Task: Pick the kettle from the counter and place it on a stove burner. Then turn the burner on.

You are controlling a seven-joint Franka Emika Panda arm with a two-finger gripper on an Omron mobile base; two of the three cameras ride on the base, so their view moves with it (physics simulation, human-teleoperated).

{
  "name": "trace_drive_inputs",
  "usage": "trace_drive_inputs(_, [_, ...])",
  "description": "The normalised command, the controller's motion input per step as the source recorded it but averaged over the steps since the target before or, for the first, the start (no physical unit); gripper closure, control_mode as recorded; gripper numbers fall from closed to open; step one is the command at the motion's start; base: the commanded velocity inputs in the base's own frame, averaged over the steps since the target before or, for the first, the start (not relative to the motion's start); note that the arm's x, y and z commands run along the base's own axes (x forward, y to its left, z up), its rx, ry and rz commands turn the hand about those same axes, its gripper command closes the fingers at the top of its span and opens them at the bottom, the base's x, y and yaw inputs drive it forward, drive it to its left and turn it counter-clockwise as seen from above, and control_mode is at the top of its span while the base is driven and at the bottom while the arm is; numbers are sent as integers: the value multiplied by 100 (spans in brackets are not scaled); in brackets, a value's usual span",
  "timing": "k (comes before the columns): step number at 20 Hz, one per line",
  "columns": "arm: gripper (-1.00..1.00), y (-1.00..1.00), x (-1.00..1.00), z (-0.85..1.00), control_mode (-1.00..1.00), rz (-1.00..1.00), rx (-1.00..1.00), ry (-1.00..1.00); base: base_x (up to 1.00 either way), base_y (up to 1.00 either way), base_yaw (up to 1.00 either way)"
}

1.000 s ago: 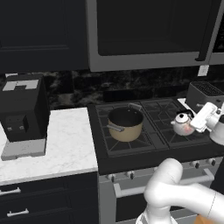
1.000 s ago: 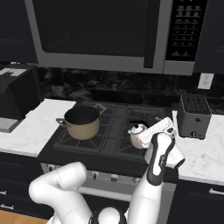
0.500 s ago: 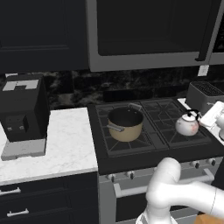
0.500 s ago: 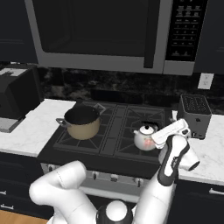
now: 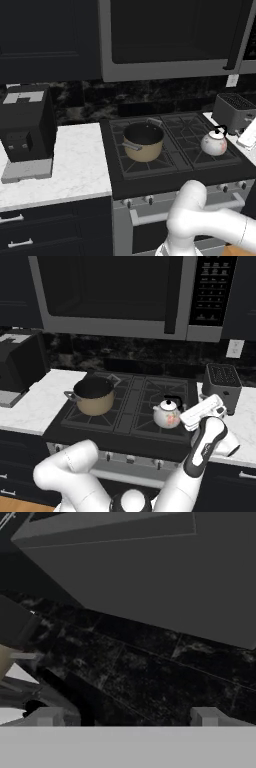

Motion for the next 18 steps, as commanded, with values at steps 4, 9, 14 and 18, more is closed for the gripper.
trace_drive_inputs(4, [-100,-8,-85,1,-100,0,0,11,0,0,0])
trace_drive_inputs(9, [-100,-1,-68,-4,-100,-8,0,31,0,0,0])
trace_drive_inputs(14, [-100,10,-28,-32,-100,-20,1,22,0,0,0])
trace_drive_inputs(18, [-100,26,-35,-59,-100,-26,8,10,0,0,0])
